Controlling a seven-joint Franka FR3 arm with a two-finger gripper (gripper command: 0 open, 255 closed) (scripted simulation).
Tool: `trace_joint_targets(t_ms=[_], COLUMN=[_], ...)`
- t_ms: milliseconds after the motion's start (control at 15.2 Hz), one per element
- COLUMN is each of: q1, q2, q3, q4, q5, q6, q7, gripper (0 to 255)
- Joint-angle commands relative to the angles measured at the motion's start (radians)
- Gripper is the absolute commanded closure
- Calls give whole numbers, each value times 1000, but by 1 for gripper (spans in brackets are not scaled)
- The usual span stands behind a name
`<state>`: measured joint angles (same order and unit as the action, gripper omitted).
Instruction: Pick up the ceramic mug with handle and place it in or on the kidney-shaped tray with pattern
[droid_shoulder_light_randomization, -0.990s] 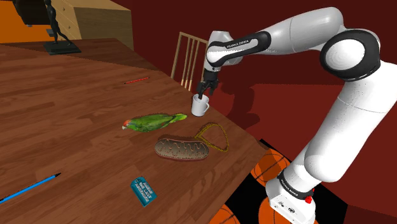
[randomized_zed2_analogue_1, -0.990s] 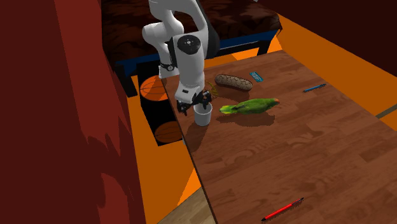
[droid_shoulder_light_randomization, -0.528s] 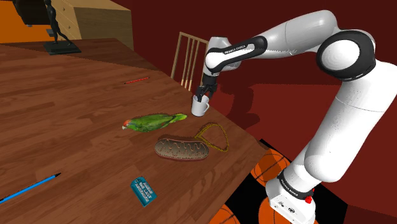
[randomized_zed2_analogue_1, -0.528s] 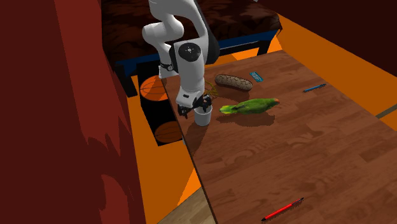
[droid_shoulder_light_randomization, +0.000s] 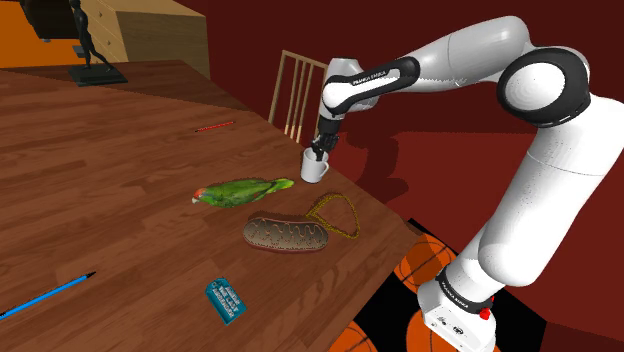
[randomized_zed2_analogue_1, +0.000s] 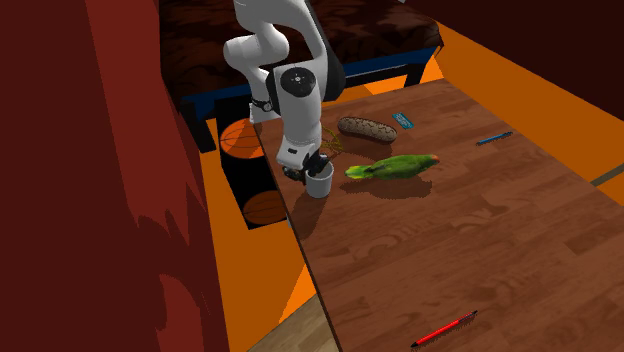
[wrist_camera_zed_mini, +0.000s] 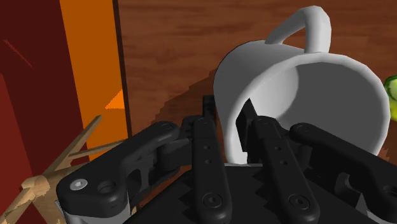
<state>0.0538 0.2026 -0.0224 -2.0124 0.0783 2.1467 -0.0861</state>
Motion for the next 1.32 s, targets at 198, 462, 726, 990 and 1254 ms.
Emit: trace_joint_targets(t_ms=[198, 462, 726, 990, 1254], q1=[0, 0, 0, 0, 0], q2=[0, -7, -32, -54, -73], q3=[0, 0, -1, -1, -2], q4=[-1, 5, 29, 56, 87], q5=[0, -1, -4, -6, -8], q6=[0, -12, -60, -110, -159], q7=[0, 1, 5, 9, 12], gripper=[255, 255, 255, 255, 255])
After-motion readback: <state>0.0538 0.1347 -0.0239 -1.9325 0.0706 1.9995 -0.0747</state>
